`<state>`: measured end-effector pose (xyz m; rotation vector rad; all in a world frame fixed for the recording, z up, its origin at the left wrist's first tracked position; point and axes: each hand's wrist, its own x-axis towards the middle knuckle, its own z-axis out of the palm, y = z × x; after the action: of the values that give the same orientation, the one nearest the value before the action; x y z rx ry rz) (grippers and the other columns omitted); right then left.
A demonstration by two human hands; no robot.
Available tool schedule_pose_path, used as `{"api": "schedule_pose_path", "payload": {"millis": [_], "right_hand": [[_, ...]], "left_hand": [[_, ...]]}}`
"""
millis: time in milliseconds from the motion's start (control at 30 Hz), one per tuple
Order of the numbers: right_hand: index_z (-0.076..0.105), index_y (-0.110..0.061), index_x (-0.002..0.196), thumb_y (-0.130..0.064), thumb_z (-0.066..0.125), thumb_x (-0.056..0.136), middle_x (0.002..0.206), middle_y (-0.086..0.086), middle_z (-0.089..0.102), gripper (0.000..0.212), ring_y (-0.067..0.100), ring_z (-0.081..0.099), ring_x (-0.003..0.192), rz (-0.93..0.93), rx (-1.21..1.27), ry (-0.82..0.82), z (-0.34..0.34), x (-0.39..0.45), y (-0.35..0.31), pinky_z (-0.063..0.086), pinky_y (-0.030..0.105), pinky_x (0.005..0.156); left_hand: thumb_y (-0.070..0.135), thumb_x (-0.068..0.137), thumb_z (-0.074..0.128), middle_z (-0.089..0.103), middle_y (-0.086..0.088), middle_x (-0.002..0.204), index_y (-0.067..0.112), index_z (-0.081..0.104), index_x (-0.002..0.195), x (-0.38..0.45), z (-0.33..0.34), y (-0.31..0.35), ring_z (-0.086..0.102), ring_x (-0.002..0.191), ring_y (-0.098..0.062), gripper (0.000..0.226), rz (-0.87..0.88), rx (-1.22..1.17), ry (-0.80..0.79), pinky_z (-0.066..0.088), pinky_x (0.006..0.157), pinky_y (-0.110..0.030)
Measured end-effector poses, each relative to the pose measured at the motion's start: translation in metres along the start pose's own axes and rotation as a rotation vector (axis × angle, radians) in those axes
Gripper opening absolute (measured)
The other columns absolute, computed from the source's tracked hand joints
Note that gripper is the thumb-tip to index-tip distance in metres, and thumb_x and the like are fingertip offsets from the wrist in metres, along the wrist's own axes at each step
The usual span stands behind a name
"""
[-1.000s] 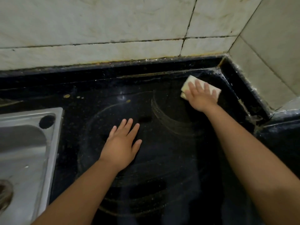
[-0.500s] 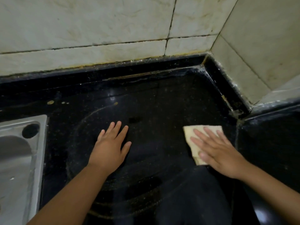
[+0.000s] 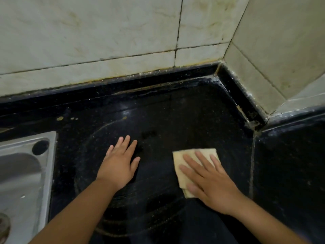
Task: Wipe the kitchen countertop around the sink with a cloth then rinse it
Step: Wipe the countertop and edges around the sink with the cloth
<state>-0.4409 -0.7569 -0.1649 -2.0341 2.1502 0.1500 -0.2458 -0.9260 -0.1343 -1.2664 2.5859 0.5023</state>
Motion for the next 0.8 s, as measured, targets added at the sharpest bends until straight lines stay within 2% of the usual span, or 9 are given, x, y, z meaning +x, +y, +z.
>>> {"api": "schedule_pose_path", "payload": {"millis": [133, 200, 233, 367, 500, 567, 633, 733, 800], "right_hand": [[0.007, -0.037, 0.145, -0.061, -0.015, 0.087, 0.15, -0.013, 0.02, 0.066, 0.016, 0.015, 0.143, 0.034, -0.039, -0.12, -0.024, 0.002, 0.03, -0.002, 0.026, 0.11], [-0.004, -0.036, 0.145, -0.069, -0.029, 0.069, 0.155, -0.012, -0.008, 0.087, 0.014, -0.002, 0.145, 0.119, 0.055, -0.051, -0.026, 0.032, 0.047, -0.008, 0.03, 0.113], [-0.005, -0.036, 0.146, -0.066, -0.022, 0.074, 0.155, -0.012, -0.012, 0.079, 0.013, -0.008, 0.145, 0.184, 0.085, -0.076, -0.029, 0.049, 0.055, -0.006, 0.034, 0.115], [-0.002, -0.033, 0.147, -0.041, 0.015, 0.1, 0.157, -0.008, -0.011, 0.051, 0.017, -0.009, 0.145, 0.364, 0.164, -0.129, -0.044, 0.064, 0.082, -0.004, 0.04, 0.116], [-0.007, -0.032, 0.146, -0.057, -0.003, 0.091, 0.152, -0.01, -0.021, 0.061, 0.015, -0.016, 0.143, 0.45, 0.169, -0.15, -0.025, -0.007, 0.068, -0.008, 0.038, 0.115], [0.004, -0.027, 0.148, -0.063, -0.02, 0.082, 0.155, -0.005, -0.007, 0.079, 0.015, -0.012, 0.143, 0.354, 0.068, -0.038, -0.006, -0.055, 0.042, -0.007, 0.035, 0.112], [0.025, -0.027, 0.142, -0.051, -0.006, 0.094, 0.156, -0.002, 0.014, 0.062, 0.016, -0.005, 0.144, 0.304, 0.057, 0.005, 0.012, -0.1, 0.017, -0.001, 0.034, 0.112], [0.027, -0.029, 0.138, -0.047, 0.005, 0.097, 0.157, -0.006, -0.003, 0.05, 0.014, -0.007, 0.145, 0.271, 0.087, -0.029, 0.02, -0.141, -0.006, 0.007, 0.037, 0.111], [0.035, -0.028, 0.135, -0.05, 0.005, 0.096, 0.157, -0.005, 0.01, 0.053, 0.014, -0.007, 0.145, 0.31, 0.083, 0.002, 0.021, -0.145, -0.009, 0.008, 0.037, 0.11]], "left_hand": [[0.035, 0.1, 0.025, -0.005, -0.003, 0.157, 0.017, 0.003, 0.148, 0.001, -0.005, 0.004, -0.007, 0.144, -0.019, 0.056, -0.021, 0.036, -0.001, 0.001, 0.116, -0.033], [0.033, 0.099, 0.028, -0.001, -0.005, 0.157, 0.016, 0.007, 0.148, 0.003, -0.008, 0.01, -0.003, 0.144, -0.022, 0.056, -0.046, 0.048, -0.004, 0.006, 0.116, -0.035], [0.033, 0.099, 0.03, 0.002, -0.007, 0.157, 0.015, 0.01, 0.148, 0.004, -0.009, 0.014, 0.0, 0.144, -0.023, 0.056, -0.061, 0.065, 0.0, 0.009, 0.116, -0.036], [0.034, 0.098, 0.032, 0.004, -0.007, 0.157, 0.015, 0.015, 0.147, 0.005, -0.008, 0.034, 0.002, 0.144, -0.023, 0.055, -0.067, 0.083, 0.054, 0.012, 0.116, -0.038], [0.035, 0.099, 0.03, -0.004, -0.003, 0.157, 0.019, 0.012, 0.147, 0.007, -0.003, 0.057, -0.006, 0.144, -0.022, 0.055, 0.031, 0.054, 0.047, 0.008, 0.116, -0.036], [0.036, 0.099, 0.03, -0.003, -0.002, 0.157, 0.019, 0.01, 0.148, 0.009, 0.001, 0.065, -0.005, 0.144, -0.022, 0.055, 0.037, 0.037, 0.008, 0.008, 0.116, -0.037], [0.036, 0.099, 0.029, -0.002, -0.003, 0.157, 0.019, 0.009, 0.148, 0.01, 0.005, 0.069, -0.003, 0.144, -0.023, 0.055, 0.038, 0.052, -0.018, 0.008, 0.116, -0.039], [0.038, 0.099, 0.027, -0.001, -0.004, 0.157, 0.018, 0.007, 0.148, 0.008, 0.008, 0.07, -0.003, 0.144, -0.025, 0.056, 0.045, 0.084, -0.027, 0.008, 0.116, -0.041], [0.038, 0.099, 0.026, -0.002, -0.005, 0.157, 0.018, 0.006, 0.148, 0.007, 0.009, 0.07, -0.003, 0.144, -0.025, 0.057, 0.053, 0.093, -0.028, 0.008, 0.116, -0.041]]}}
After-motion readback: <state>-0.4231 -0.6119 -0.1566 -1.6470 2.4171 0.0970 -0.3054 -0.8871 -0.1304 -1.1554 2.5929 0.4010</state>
